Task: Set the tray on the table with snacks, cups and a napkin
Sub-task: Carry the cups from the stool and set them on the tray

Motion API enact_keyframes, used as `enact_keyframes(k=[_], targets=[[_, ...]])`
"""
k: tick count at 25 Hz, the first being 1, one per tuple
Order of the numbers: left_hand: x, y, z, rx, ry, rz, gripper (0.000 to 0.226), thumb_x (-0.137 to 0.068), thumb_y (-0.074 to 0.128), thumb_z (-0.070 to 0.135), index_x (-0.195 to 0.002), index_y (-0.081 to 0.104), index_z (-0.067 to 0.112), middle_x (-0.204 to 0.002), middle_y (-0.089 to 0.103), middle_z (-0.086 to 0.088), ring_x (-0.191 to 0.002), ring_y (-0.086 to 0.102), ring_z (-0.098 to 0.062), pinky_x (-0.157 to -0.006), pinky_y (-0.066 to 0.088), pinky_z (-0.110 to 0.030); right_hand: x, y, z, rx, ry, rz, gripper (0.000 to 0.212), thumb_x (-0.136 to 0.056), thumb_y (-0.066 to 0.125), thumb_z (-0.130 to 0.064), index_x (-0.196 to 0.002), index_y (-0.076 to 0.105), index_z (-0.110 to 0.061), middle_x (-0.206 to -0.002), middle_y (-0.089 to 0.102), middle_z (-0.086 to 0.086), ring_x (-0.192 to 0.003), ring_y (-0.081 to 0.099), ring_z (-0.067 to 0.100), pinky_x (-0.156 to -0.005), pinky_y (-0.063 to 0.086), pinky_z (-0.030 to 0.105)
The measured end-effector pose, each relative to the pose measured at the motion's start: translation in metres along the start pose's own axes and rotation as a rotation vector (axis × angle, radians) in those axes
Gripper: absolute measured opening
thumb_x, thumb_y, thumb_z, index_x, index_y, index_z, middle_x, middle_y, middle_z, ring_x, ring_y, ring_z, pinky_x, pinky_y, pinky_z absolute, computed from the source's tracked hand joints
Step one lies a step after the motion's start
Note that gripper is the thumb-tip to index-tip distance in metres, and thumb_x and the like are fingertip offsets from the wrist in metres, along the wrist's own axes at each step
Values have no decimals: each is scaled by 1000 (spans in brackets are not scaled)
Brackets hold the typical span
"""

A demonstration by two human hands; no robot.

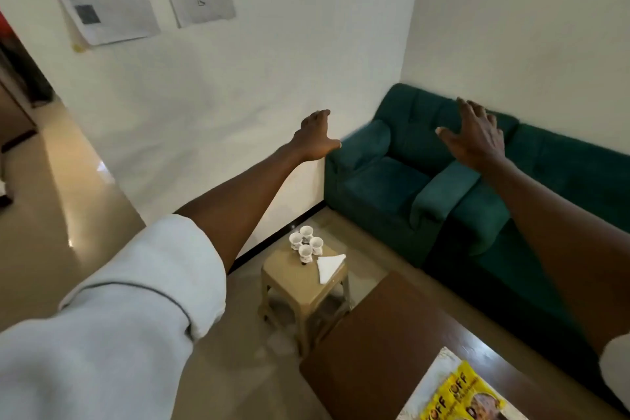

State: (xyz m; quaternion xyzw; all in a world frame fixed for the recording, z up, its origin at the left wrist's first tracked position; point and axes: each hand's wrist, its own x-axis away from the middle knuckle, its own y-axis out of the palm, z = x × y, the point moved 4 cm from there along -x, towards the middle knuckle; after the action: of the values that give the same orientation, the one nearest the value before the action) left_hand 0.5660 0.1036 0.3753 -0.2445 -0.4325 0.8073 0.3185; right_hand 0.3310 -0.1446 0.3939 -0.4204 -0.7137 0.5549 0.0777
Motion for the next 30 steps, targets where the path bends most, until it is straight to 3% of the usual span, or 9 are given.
enact_keyframes(k=[9, 16, 19, 22, 26, 30], targets=[[-65, 52, -90, 53, -214, 27, 80, -88, 70, 31, -154, 29, 12, -159, 33, -14, -146, 31, -34, -116, 36, -49, -76, 166, -56, -134, -98, -221, 81, -92, 63, -50, -160, 26, -24, -164, 33, 8, -144, 36, 42, -109, 39, 61], [-91, 245, -250, 49, -439, -204, 69, -87, 64, 26, -147, 36, 9, -148, 40, -16, -138, 38, -36, -110, 39, -48, -34, 454, -62, -105, -74, -590, 90, -89, 73, -40, -162, 23, -27, -165, 32, 7, -148, 34, 37, -111, 41, 57], [-86, 339, -323, 50, -487, -264, 68, -83, 70, 29, -140, 42, 6, -142, 46, -19, -132, 47, -39, -106, 44, -49, -10, 564, -44, -40, -128, -702, 90, -89, 75, -36, -162, 24, -25, -167, 30, 8, -150, 32, 34, -117, 36, 53], [-71, 424, -380, 6, -526, -278, 66, -81, 74, 35, -135, 45, 9, -134, 50, -17, -124, 53, -37, -98, 50, -48, 22, 665, -24, 13, -189, -809, 88, -86, 77, -39, -158, 28, -29, -163, 37, 7, -145, 40, 37, -111, 43, 58], [-71, 494, -405, -77, -481, -203, 76, -80, 79, 49, -138, 45, 13, -133, 52, -16, -120, 57, -36, -87, 54, -48, 46, 743, -20, 82, -320, -881, 86, -85, 80, -33, -156, 31, -33, -160, 39, 10, -138, 44, 40, -102, 50, 58], [-80, 523, -414, -141, -458, -167, 79, -85, 76, 46, -148, 38, 18, -138, 50, -17, -122, 55, -37, -84, 56, -47, 47, 778, -26, 125, -325, -869, 90, -86, 81, -20, -157, 28, -36, -164, 28, 14, -141, 38, 46, -103, 49, 58]])
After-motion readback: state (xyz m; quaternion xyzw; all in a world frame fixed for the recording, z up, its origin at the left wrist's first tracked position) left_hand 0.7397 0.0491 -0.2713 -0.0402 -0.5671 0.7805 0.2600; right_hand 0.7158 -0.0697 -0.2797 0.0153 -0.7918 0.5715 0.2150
